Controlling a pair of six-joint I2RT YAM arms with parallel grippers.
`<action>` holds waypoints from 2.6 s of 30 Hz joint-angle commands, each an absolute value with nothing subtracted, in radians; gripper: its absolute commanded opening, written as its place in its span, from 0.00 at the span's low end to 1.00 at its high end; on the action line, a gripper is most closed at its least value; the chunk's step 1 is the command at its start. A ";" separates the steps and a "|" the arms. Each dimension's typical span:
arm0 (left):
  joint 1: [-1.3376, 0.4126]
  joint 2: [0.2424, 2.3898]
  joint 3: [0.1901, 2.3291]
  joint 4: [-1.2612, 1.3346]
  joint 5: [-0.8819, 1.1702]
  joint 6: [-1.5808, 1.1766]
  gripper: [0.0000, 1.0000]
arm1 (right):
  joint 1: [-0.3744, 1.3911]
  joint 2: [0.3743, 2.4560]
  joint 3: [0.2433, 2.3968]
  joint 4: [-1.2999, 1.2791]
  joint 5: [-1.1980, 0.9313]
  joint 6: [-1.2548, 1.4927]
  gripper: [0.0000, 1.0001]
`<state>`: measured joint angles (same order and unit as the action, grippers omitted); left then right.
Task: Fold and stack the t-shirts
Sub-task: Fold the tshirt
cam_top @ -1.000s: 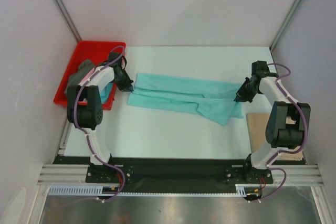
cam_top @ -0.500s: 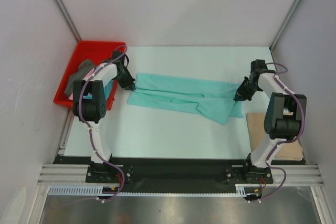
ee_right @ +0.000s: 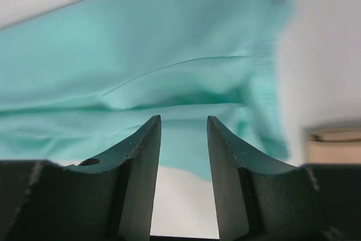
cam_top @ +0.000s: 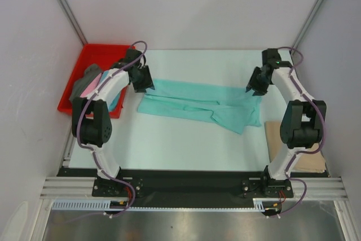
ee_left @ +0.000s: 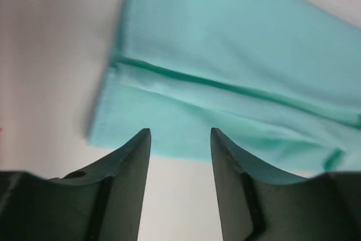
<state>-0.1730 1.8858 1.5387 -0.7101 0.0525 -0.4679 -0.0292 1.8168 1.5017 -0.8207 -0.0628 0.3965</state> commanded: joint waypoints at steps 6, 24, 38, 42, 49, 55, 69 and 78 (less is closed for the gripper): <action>-0.284 1.888 1.404 -0.522 0.366 -0.420 0.40 | 0.374 1.834 1.485 -0.563 -0.279 0.511 0.33; -0.308 2.013 1.373 -0.456 0.397 -0.520 0.32 | 0.574 1.896 1.339 -0.494 -0.065 0.522 0.16; -0.308 2.023 1.364 -0.465 0.370 -0.503 0.33 | 0.534 1.977 1.407 -0.495 -0.002 0.502 0.17; -0.308 2.029 1.362 -0.469 0.367 -0.499 0.33 | 0.520 2.002 1.431 -0.502 -0.005 0.502 0.17; -0.308 2.036 1.377 -0.479 0.367 -0.488 0.33 | 0.508 2.039 1.463 -0.508 0.034 0.491 0.18; -0.308 2.037 1.413 -0.500 0.351 -0.468 0.34 | 0.503 2.072 1.508 -0.502 0.075 0.457 0.19; -0.308 2.071 1.531 -0.552 0.299 -0.434 0.39 | 0.499 2.123 1.625 -0.569 0.121 0.391 0.29; -0.360 2.017 1.513 -0.526 0.347 -0.397 0.47 | 0.462 1.941 1.631 -0.722 0.091 0.399 0.41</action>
